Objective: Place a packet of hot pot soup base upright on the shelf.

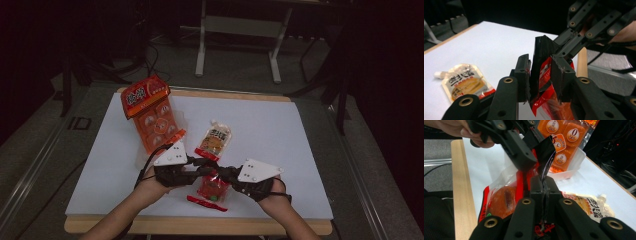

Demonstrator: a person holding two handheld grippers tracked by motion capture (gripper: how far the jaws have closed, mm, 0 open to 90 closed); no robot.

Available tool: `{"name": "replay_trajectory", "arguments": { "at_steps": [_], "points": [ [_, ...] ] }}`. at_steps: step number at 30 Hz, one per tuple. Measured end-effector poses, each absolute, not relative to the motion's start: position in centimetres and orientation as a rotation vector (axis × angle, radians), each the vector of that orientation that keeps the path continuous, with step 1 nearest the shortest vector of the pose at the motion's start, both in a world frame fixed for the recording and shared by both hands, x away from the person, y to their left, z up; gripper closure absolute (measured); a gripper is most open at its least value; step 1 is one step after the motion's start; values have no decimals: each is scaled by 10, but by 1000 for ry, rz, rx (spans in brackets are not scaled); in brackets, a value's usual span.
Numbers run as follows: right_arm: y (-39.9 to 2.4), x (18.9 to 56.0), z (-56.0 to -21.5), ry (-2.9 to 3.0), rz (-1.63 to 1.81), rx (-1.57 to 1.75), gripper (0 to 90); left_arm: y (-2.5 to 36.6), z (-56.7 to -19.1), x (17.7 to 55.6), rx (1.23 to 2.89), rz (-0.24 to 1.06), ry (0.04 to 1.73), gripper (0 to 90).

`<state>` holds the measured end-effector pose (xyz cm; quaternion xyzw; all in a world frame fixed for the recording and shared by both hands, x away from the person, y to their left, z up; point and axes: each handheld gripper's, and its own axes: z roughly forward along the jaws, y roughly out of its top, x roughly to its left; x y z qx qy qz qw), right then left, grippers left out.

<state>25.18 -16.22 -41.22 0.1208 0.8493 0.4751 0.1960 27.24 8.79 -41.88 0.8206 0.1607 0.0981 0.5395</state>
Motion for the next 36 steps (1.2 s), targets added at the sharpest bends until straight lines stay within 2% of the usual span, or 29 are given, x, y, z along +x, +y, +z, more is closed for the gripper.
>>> {"name": "replay_trajectory", "arguments": {
  "at_steps": [1,4,5,10,14,22,36],
  "points": [
    [-162,252,-412,2379,1328,337,880,87,-419,272,1960,236,376,702],
    [-162,252,-413,2383,1319,347,879,86,-418,272,1975,230,366,830],
    [-162,253,-413,2385,1327,350,878,85,-418,271,1982,241,361,849],
    [-162,253,-413,2375,1322,345,873,86,-417,270,1975,249,346,875],
    [-163,254,-413,2371,1345,347,820,89,-416,271,1971,228,345,881],
    [-171,256,-406,2303,1454,406,649,95,-410,268,1946,251,346,884],
    [-199,263,-399,2192,1574,547,266,125,-390,274,1829,325,387,884]
  ]
}}
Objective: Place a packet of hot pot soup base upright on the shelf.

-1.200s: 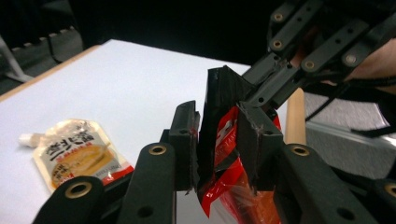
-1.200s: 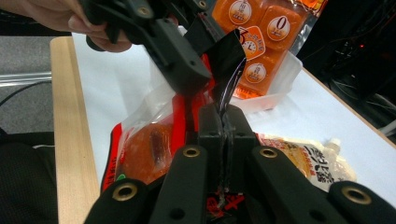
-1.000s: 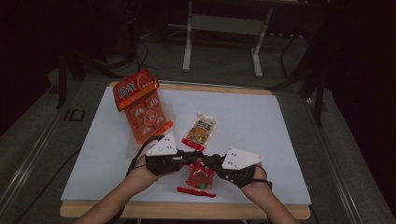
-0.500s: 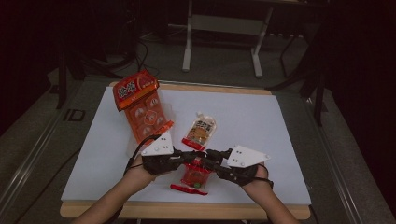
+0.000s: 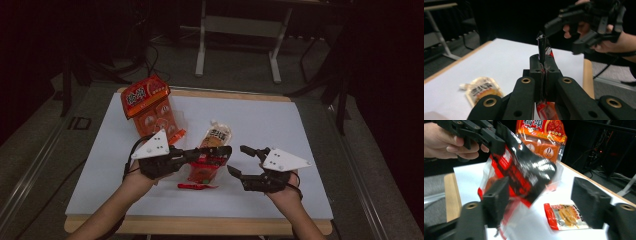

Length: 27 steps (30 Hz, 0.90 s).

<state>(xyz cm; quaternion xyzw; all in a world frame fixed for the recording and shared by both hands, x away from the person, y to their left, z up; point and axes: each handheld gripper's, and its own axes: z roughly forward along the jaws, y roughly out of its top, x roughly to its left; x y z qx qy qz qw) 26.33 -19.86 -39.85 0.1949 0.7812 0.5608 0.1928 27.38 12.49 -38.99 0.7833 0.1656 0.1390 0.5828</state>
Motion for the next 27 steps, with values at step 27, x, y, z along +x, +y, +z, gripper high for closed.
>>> {"name": "replay_trajectory", "arguments": {
  "at_steps": [27],
  "points": [
    [-219,268,-408,2197,1618,566,110,215,-404,299,1632,520,404,880]
  ]
}}
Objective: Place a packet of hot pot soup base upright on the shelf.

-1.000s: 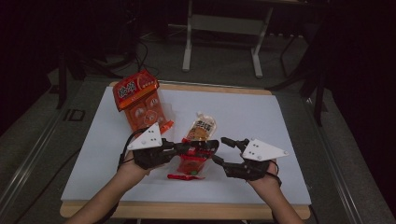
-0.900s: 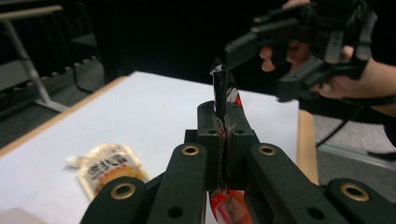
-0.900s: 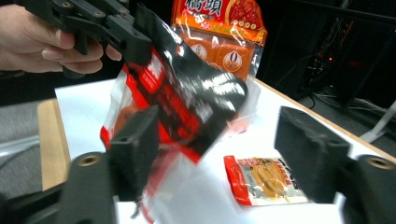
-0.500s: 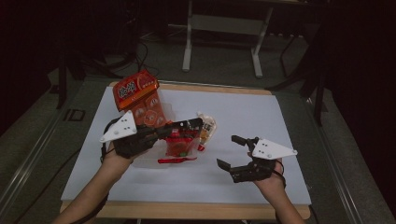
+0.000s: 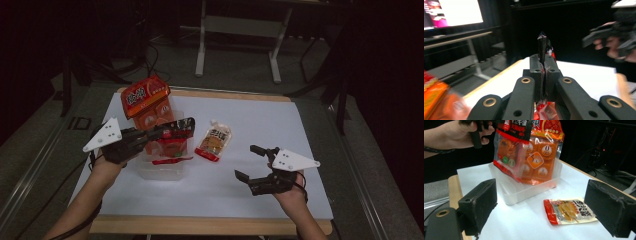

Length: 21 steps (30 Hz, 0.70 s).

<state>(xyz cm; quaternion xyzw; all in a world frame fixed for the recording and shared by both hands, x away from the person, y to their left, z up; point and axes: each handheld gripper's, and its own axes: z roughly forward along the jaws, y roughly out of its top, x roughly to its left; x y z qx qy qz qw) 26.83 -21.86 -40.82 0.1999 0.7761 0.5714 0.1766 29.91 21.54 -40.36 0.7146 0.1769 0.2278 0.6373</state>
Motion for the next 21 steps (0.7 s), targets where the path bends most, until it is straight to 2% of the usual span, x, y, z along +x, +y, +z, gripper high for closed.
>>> {"name": "replay_trajectory", "arguments": {
  "at_steps": [21],
  "points": [
    [-227,272,-413,2196,1632,605,132,249,-447,308,1662,432,432,879]
  ]
}}
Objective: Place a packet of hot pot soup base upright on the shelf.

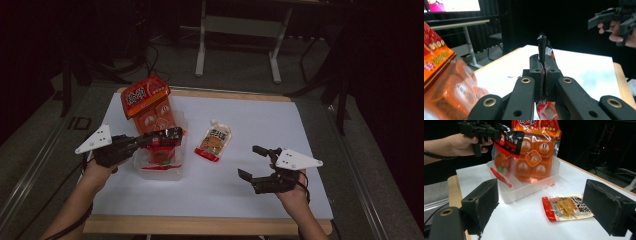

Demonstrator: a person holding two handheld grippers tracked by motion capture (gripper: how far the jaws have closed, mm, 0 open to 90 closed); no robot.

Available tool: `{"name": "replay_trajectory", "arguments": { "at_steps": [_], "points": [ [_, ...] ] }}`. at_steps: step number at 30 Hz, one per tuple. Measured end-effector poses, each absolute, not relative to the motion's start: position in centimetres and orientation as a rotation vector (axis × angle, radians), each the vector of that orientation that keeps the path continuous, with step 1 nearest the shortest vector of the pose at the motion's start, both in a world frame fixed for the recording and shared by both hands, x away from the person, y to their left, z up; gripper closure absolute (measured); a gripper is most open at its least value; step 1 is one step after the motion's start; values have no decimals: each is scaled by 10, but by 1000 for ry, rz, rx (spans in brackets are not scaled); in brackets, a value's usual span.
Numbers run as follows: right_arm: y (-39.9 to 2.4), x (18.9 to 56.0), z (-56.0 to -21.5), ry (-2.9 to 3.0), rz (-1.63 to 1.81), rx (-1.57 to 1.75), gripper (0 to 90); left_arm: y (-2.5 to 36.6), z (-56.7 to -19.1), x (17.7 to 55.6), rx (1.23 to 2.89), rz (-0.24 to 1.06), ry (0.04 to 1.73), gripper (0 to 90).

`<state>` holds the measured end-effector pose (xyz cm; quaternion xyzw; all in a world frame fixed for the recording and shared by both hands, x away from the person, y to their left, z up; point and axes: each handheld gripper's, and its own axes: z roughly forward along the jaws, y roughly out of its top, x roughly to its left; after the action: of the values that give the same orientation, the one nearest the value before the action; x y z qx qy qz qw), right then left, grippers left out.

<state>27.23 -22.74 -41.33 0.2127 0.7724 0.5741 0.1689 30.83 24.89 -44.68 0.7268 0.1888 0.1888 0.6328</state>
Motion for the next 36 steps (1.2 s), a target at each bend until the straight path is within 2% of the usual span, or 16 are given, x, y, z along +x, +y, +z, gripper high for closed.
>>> {"name": "replay_trajectory", "arguments": {
  "at_steps": [36],
  "points": [
    [-226,279,-425,2277,1617,606,147,260,-494,307,1720,364,489,862]
  ]
}}
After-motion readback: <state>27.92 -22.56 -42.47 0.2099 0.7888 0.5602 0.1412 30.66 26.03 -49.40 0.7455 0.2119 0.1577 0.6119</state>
